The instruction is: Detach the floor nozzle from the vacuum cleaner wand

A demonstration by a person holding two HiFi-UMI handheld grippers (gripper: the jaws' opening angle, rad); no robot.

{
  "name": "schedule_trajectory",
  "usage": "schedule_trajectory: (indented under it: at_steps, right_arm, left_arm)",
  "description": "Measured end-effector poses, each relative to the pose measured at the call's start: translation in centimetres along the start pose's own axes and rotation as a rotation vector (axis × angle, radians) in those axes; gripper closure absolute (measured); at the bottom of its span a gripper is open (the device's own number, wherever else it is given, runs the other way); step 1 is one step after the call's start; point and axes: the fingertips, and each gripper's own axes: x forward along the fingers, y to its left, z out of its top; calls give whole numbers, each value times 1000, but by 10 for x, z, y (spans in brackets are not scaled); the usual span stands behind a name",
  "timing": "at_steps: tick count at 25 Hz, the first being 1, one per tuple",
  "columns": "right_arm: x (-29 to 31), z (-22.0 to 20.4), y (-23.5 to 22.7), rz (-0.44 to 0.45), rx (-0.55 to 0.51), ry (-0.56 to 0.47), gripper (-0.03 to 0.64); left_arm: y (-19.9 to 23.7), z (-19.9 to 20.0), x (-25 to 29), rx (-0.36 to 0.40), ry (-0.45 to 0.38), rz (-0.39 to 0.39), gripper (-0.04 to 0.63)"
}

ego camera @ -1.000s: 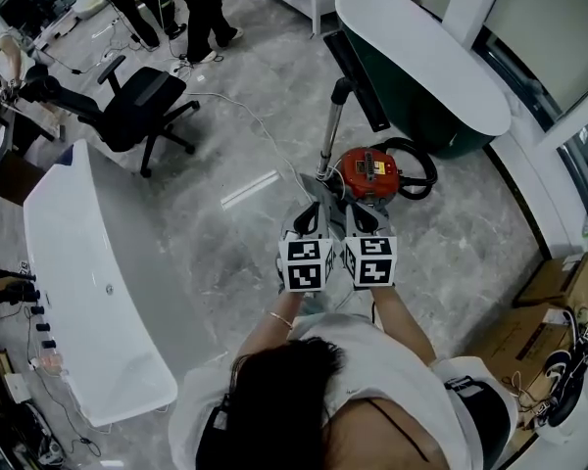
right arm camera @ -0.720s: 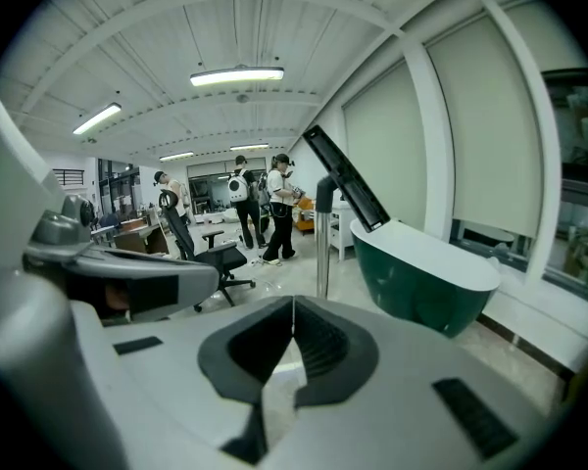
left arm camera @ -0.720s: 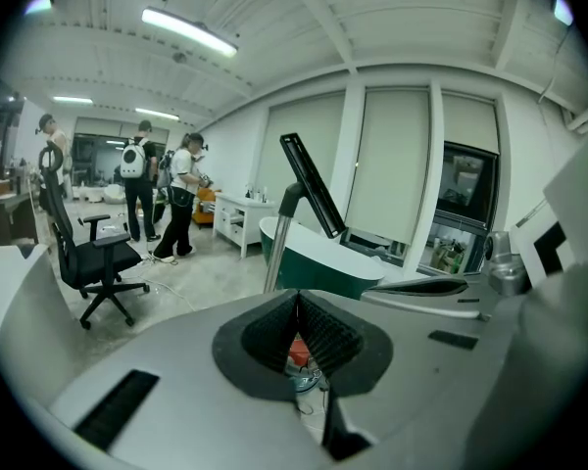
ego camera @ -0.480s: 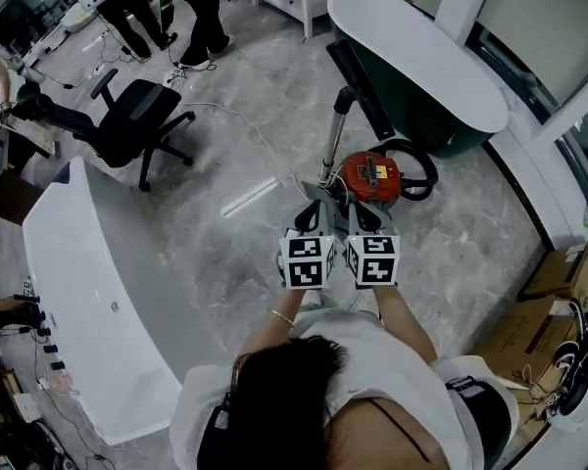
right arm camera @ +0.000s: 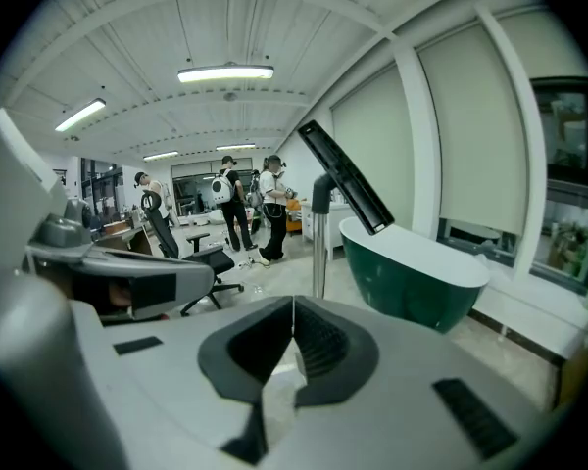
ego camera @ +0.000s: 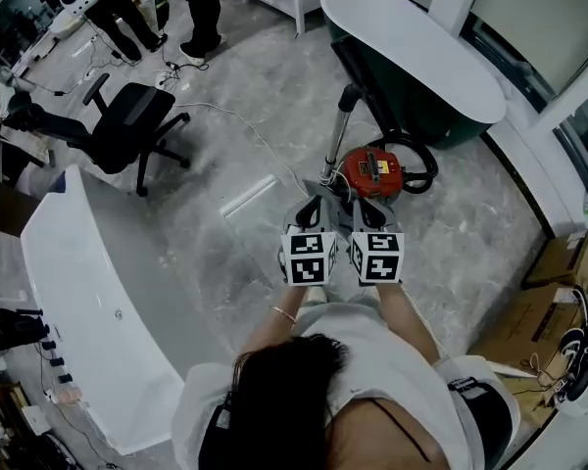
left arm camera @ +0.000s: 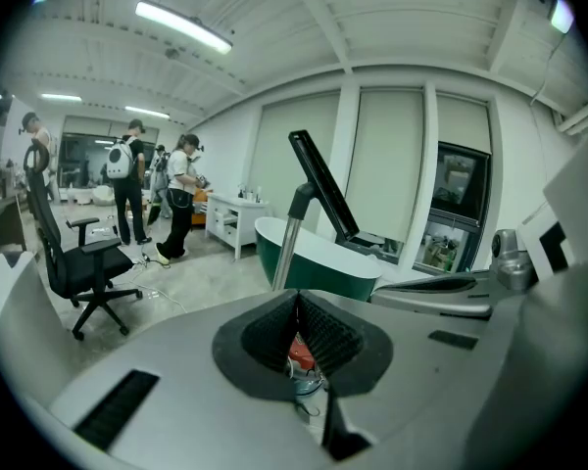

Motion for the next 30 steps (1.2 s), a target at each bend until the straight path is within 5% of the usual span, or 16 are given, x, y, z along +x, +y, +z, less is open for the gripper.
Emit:
schedule_trajectory:
  at_steps: [16, 30]
  right_arm:
    - [0, -7, -1, -8, 92, 25, 601]
    - [-3, -2, 3, -22, 33, 28, 601]
  left_arm:
    - [3, -4, 3, 6, 16, -29, 591]
    - [2, 1, 0, -5, 2, -40, 591]
